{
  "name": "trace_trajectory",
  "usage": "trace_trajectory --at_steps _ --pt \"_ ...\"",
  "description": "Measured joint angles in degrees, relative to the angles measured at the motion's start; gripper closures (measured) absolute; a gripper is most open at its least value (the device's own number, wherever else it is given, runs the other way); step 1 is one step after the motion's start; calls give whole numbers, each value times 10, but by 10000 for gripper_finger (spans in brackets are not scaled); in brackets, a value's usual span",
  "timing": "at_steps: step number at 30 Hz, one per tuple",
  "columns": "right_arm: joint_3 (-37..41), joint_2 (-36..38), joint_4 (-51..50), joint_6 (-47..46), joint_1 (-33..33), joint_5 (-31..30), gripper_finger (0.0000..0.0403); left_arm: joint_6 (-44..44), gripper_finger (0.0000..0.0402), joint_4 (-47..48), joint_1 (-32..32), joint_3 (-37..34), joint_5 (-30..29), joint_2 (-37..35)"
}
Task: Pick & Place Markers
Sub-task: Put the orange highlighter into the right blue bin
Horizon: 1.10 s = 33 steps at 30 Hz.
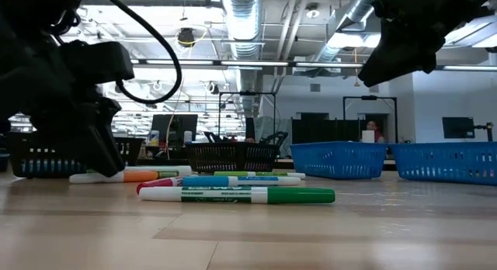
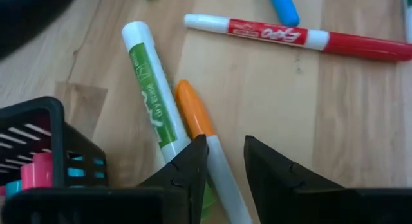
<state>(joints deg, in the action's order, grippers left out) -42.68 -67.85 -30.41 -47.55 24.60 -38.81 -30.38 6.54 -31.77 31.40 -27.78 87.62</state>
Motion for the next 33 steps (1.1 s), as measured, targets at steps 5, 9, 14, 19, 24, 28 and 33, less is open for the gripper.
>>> trace_trajectory --at_steps 5,9,14,19,24,28,33 --pt "0 0 1 0 0 0 274 -25 300 0 4 -11 10 1" --pt "0 0 11 0 0 0 274 -18 300 3 2 -9 14 -3" --pt "0 0 10 0 0 -2 274 -14 300 8 4 -11 21 -12" --pt "0 0 19 0 0 -1 274 -21 322 -9 4 -29 38 -13" --pt "0 0 84 56 0 -1 274 -13 370 -35 4 -36 40 -13" --pt "0 -8 191 176 0 -1 274 22 370 -69 4 -30 37 -15" --pt "-1 -64 346 349 -7 74 274 91 359 -82 4 5 -8 -37"
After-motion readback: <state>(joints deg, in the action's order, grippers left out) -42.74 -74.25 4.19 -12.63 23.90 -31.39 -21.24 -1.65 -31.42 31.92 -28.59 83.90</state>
